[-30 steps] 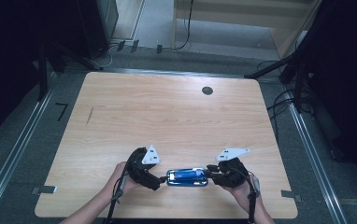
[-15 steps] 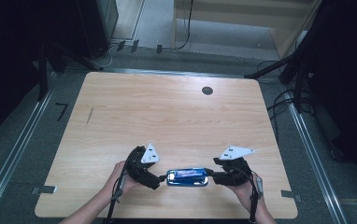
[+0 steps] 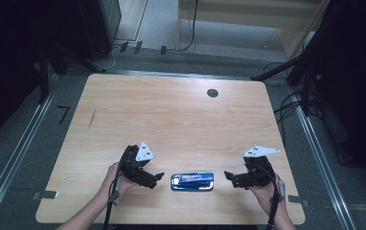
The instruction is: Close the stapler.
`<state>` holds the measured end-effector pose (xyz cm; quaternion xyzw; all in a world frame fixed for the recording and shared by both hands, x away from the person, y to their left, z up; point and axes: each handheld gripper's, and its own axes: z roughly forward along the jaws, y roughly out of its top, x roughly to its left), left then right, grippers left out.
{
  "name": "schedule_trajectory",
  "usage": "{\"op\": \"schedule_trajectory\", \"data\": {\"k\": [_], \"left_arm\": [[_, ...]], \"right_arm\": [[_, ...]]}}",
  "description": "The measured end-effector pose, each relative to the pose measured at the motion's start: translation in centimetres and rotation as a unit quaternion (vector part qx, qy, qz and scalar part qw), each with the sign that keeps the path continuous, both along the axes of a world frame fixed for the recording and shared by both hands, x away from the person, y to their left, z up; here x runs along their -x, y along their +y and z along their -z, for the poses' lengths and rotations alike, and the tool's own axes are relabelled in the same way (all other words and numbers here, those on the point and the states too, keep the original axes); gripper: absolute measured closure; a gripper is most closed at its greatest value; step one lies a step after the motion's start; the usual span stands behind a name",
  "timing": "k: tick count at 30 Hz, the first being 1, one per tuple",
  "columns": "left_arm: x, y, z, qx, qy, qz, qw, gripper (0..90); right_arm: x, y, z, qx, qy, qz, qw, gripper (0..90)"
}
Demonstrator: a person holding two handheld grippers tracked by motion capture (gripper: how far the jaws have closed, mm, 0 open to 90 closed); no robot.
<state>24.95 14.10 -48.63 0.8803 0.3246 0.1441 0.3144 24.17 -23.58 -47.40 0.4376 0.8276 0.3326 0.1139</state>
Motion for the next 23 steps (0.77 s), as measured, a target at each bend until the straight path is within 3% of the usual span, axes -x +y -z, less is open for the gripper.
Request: {"op": "schedule_trajectory", "data": {"k": [5,11,16,22,23], "left_arm": [[-0.5,0.8,0.1,-0.018,0.004,-0.031,0.9994,2.5],[-1.2,2.0,0.5,-0.026,0.01,-0.061,0.9977,2.5],[-1.8,2.5,1.1,-0.036,0.024,-0.074,0.9964,1.8],[-2.6,2.9,2.3,-0.039,0.04,-0.079,0.9953,1.6],[-2.8,2.9,2.5,-0.047,0.044,-0.079,0.9948,1.1]], "right_arm": [[0.0,-1.7,0.1,0.002,0.0,0.023,0.9997,6.1],[-0.2,-3.7,0.7,0.015,-0.001,0.057,0.9983,3.7],[-0.5,-4.6,1.1,0.023,-0.015,0.082,0.9962,1.4],[-1.3,-4.6,3.1,0.053,0.002,0.086,0.9949,0.0],[-1.4,-4.6,3.5,0.061,0.001,0.084,0.9946,0.0]]}}
